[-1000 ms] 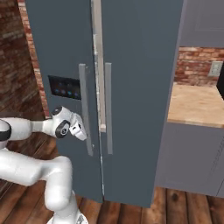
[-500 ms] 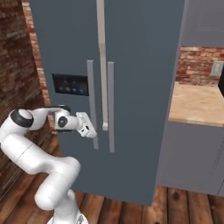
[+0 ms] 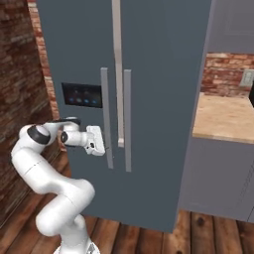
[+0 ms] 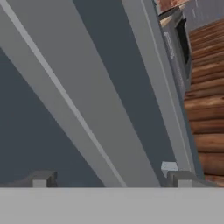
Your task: There's a steak in the fridge that needs to be moved to the freezer for freezing. Pick up the steak from the fridge, place it on any shelf in the freezer, and close the fridge and freezer doors when done.
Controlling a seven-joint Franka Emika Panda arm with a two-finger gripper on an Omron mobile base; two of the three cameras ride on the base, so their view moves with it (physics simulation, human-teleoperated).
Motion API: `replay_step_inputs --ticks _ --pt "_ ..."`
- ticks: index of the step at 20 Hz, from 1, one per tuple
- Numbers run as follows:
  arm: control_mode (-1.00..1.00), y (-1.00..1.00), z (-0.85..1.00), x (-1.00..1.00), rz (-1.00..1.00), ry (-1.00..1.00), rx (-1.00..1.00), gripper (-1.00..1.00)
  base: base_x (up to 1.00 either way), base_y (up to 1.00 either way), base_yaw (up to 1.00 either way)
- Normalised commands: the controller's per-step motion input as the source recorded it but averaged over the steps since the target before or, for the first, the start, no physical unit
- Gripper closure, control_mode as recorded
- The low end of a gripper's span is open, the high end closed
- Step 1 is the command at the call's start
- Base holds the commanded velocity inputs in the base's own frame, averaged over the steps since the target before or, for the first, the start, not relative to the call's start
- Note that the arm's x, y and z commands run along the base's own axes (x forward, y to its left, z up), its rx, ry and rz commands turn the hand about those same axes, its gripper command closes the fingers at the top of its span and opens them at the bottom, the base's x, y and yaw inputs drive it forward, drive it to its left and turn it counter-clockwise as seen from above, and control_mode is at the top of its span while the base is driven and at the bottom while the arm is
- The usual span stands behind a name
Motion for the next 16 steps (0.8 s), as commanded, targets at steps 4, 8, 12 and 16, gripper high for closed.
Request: replay_step_inputs --ticks 4,8,12,16 --pt "-1.0 -0.94 0.43 0.23 0.16 0.0 0.23 -1.0 0.0 0.0 0.0" --pt "-1.0 -0.84 0.46 0.15 0.16 -0.03 0.22 -1.0 0.0 0.0 0.0" --pt "-1.0 -0.92 0.54 0.0 0.16 -0.09 0.22 -1.0 0.0 0.0 0.0" --pt "-1.0 -0.5 0.71 -0.06 0.12 -0.02 0.11 -1.0 0.0 0.0 0.0"
